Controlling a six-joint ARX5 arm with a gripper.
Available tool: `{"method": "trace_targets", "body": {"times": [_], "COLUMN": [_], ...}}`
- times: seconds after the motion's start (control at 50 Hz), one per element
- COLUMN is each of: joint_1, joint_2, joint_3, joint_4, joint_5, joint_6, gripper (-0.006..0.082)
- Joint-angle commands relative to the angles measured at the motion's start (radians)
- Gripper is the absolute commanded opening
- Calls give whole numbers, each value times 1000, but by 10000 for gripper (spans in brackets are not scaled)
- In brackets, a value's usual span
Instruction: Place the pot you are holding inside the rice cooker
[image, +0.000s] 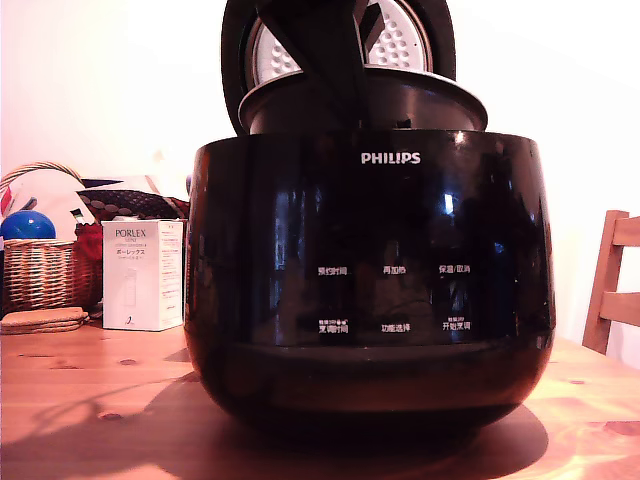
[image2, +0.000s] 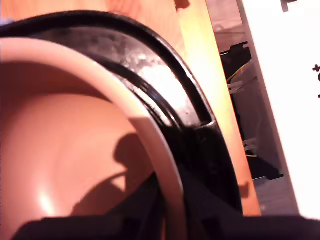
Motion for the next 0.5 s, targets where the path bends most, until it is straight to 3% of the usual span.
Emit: {"method": "trace_targets", "body": {"times": [0.0, 0.16, 0.48], "joint_1": [4, 8, 15], "joint_2": [22, 22, 22], "joint_3": [23, 23, 23], "joint_4": [8, 8, -9], "joint_5": [7, 7, -1], "joint_6": [-7, -10, -35], "gripper": [65, 117, 117]}}
